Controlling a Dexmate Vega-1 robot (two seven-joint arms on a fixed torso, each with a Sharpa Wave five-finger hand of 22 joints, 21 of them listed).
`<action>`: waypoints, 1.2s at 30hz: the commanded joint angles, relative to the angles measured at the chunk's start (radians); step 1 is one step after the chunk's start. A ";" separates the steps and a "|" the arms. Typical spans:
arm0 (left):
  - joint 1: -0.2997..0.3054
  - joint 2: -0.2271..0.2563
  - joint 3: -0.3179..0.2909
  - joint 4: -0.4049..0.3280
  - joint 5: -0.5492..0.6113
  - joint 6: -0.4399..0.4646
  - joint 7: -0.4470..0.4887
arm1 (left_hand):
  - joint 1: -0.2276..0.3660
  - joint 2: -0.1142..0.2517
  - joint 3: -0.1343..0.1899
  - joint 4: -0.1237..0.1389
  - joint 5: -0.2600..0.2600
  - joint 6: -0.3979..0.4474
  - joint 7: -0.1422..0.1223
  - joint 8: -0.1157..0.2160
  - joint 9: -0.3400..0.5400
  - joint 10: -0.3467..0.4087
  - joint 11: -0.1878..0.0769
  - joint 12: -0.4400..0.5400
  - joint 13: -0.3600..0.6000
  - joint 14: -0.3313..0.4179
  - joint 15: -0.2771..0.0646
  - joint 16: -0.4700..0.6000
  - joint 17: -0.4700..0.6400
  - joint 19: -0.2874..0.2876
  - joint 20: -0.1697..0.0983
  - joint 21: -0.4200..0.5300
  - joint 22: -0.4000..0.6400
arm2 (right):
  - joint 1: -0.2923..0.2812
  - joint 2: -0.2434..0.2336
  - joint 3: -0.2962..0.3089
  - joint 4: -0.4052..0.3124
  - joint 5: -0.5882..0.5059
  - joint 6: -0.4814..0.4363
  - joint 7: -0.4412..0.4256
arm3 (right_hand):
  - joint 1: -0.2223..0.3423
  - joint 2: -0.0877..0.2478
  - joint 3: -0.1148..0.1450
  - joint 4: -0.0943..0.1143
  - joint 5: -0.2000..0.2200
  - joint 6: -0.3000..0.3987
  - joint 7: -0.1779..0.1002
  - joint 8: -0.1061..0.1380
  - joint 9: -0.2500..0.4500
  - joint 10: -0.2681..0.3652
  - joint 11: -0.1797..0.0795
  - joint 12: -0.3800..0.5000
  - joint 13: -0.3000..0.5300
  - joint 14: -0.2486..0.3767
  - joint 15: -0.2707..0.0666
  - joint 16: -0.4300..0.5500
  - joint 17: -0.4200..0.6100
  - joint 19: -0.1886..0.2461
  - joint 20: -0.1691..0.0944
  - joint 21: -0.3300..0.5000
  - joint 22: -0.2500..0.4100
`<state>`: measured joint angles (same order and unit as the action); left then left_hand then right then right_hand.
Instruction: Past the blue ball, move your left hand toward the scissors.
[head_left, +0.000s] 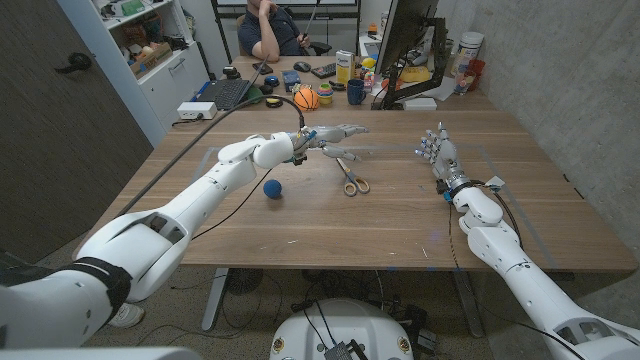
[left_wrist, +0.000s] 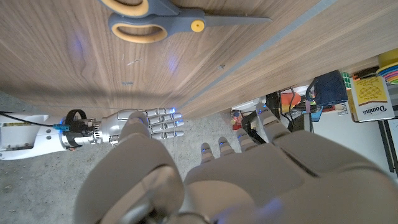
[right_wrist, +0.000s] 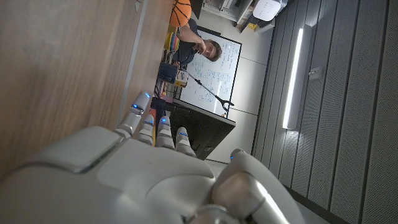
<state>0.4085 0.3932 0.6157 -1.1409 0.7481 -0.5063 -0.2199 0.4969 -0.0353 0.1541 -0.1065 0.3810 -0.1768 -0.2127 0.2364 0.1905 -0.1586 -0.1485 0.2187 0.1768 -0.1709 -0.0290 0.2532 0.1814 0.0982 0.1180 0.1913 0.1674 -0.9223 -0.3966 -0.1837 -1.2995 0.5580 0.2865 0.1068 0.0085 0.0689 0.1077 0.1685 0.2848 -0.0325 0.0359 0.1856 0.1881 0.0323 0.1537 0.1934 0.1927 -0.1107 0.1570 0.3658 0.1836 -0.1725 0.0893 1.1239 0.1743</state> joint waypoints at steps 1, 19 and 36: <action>-0.027 -0.011 0.039 0.050 0.017 0.013 -0.019 | 0.023 0.006 -0.004 -0.009 0.000 -0.033 -0.008 0.010 0.003 0.034 -0.006 0.006 0.000 0.010 -0.025 0.010 -0.001 0.024 -0.011 0.001 0.002 | 0.007 0.005 0.000 0.014 -0.003 0.008 0.001 | 0.002 0.020 -0.005 0.002 0.007 -0.009 0.004 0.003 0.004 0.007 0.004 0.005 0.005 0.007 0.004 -0.001 0.002 -0.080 0.005 -0.001 0.006; -0.058 -0.018 0.089 0.079 0.052 0.036 -0.050 | 0.140 0.028 -0.007 -0.041 -0.004 0.153 -0.009 0.031 0.005 0.211 -0.032 -0.003 0.003 0.165 -0.079 0.023 -0.006 0.176 -0.049 0.002 0.005 | 0.011 0.009 0.002 0.020 -0.007 0.017 -0.003 | 0.002 0.021 -0.011 0.002 0.008 -0.020 0.003 0.001 0.004 0.011 0.006 0.006 0.005 0.009 0.003 -0.004 0.003 -0.079 0.006 -0.006 0.006; -0.050 -0.005 0.094 0.052 0.072 0.048 -0.041 | 0.222 0.040 0.006 -0.052 -0.008 0.234 -0.010 0.043 0.006 0.213 -0.047 -0.022 0.006 0.194 -0.097 0.014 -0.005 0.191 -0.074 -0.003 0.005 | 0.017 0.014 0.000 0.028 -0.005 0.015 0.000 | 0.002 0.022 -0.018 0.002 0.008 -0.025 0.004 0.002 0.004 0.012 0.006 0.006 0.005 0.012 0.003 -0.006 0.003 -0.078 0.006 -0.011 0.006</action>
<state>0.3563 0.3828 0.7040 -1.0770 0.8086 -0.4669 -0.2644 0.7040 0.0050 0.1584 -0.1547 0.3766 0.0490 -0.2200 0.2739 0.1931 0.0445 -0.1915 0.1993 0.1795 0.0171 -0.0302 0.2683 0.1740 0.2856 0.0484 0.1920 0.1702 -0.9090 -0.3847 -0.1813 -1.2770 0.5541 0.3001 0.1045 0.0085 0.0689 0.0966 0.1712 0.2889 -0.0485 0.0411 0.1856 0.1881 0.0376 0.1590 0.1934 0.1927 -0.1030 0.1571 0.3623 0.1836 -0.1726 0.0893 1.1162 0.1793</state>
